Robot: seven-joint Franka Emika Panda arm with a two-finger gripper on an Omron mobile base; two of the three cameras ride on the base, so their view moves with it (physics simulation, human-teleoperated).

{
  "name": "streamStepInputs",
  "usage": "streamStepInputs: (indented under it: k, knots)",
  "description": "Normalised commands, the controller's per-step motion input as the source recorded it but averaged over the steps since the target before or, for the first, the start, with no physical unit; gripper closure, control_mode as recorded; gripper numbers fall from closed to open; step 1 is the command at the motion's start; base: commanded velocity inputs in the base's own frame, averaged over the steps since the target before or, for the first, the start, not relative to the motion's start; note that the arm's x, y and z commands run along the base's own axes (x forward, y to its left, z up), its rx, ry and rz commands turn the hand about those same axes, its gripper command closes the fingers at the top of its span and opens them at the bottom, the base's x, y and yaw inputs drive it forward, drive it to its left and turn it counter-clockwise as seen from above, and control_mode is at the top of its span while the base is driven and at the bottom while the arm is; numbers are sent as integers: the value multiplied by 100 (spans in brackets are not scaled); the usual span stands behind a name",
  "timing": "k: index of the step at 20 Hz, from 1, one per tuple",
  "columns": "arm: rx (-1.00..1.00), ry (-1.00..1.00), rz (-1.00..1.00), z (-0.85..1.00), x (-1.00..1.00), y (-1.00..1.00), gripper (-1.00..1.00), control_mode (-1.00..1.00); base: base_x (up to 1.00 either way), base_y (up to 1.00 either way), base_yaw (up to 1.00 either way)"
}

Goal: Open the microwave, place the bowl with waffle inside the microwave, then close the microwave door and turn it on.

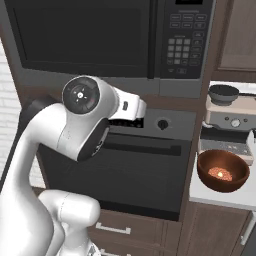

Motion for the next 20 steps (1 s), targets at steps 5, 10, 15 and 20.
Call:
streamStepInputs:
  k: [5, 10, 15, 20]
  knots:
    - [7, 0, -3, 48, 0, -39, -100, -100, 0, 0, 0]
    - [9, 0, -1, 21, 19, -35, -100, -100, 0, 0, 0]
    - [7, 0, 0, 6, 54, -8, -100, -100, 0, 0, 0]
    - [1, 0, 0, 6, 47, 0, -100, -100, 0, 0, 0]
